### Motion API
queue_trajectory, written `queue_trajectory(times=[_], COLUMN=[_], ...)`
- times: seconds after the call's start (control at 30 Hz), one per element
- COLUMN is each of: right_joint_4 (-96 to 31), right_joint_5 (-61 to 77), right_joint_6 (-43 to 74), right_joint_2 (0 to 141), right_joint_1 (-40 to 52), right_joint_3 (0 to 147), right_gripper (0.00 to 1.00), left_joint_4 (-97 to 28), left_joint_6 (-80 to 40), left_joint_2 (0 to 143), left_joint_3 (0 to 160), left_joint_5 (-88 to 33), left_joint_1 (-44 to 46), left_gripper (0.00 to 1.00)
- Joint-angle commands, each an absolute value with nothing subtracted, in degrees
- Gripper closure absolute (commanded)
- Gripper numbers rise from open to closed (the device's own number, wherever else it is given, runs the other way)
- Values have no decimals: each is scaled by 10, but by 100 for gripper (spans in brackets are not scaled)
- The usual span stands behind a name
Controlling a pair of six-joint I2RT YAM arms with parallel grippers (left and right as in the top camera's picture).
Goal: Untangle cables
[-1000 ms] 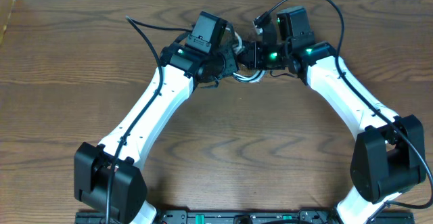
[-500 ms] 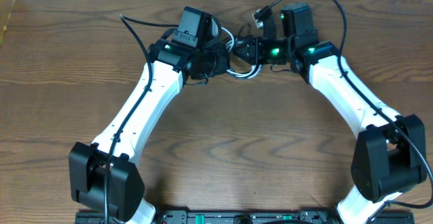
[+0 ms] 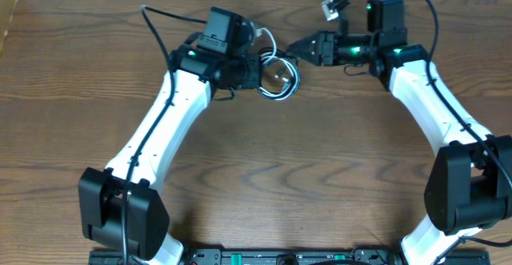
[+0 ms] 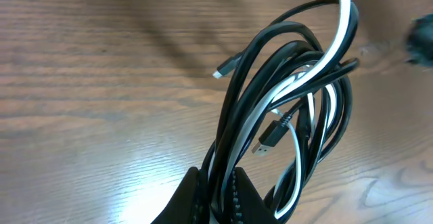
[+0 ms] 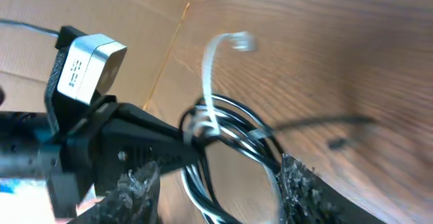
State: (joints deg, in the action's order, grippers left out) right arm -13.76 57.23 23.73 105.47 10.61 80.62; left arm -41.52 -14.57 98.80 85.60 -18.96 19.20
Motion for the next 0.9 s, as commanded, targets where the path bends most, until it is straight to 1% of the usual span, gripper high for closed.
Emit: queue_trajectory(times=[0.0,0.17,0.27,0.5,0.6,0.87], right_joint_4=[-143,-164,-179,-187,-189,-205], right_joint_5=[570,540,519,501,500,500], right_joint_6=[259,259,256,257,257,251], right_joint_2=[1055,1056,1056,1056,1056,1056], right_joint_1=[86,86,91,91,91,91], right_joint_3=[814,814,814,814,814,814], right_gripper=[44,36,35,35,34,32], left_joint_4=[-417,-417,-417,-406,-389,-346], left_joint_6=[-147,-147,-155,-240,-300,-506], left_joint_2=[991,991,991,991,991,991], left_joint_3=[853,853,853,853,853,853], left_joint_5=[-297,-445,-510,-600,-631,-630], left_joint_1=[148,98,78,43,35,29], left_gripper=[93,92,92,93,93,93])
